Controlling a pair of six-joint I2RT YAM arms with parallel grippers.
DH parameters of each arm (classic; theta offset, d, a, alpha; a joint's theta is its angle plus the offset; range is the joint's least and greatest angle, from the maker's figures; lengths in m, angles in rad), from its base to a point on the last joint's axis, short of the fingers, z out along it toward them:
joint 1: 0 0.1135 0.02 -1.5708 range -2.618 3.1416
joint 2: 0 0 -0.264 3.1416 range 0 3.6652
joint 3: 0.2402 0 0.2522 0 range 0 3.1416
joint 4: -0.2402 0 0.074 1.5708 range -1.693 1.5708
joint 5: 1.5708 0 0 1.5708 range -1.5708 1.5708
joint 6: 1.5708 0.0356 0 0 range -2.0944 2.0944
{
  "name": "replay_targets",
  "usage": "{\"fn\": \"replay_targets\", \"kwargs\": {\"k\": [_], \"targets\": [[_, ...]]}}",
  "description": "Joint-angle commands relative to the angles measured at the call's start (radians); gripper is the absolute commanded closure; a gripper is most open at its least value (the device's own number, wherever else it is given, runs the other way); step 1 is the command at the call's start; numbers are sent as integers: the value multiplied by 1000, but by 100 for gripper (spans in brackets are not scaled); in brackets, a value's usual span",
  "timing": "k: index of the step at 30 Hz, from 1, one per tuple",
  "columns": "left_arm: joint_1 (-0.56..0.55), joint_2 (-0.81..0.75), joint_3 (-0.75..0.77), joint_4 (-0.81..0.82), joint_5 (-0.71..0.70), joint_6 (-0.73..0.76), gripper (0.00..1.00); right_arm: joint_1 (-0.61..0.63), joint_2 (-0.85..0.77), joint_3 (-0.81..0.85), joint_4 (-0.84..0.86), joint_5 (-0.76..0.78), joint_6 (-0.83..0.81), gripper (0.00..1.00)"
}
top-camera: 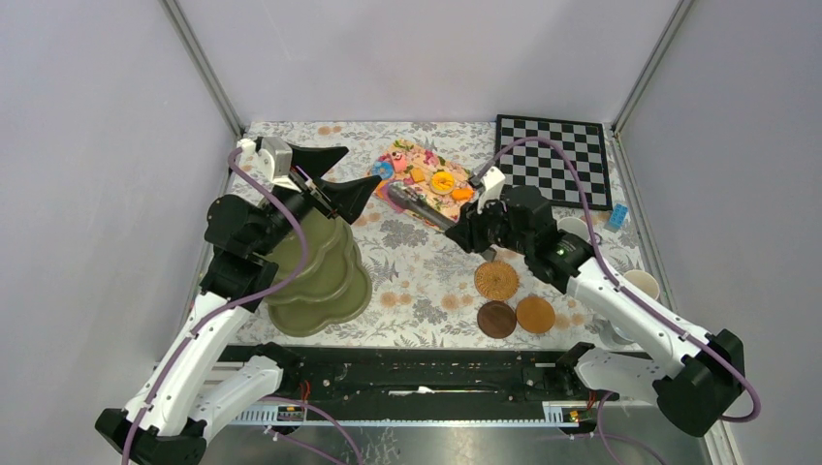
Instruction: Serve the afternoon tea
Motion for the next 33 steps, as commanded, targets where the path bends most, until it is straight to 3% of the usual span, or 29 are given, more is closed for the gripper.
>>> {"fn": "replay_targets", "kwargs": {"k": [1, 16, 33], "targets": [[4, -14, -7, 48, -3, 10, 1, 56, 37, 71, 112, -207, 40, 74], [4, -20, -7, 47, -6, 13, 1, 217, 166, 159, 114, -138, -7, 75], [4, -13, -7, 47, -1, 11, 1, 327, 336, 263, 146, 46, -98, 76]]}}
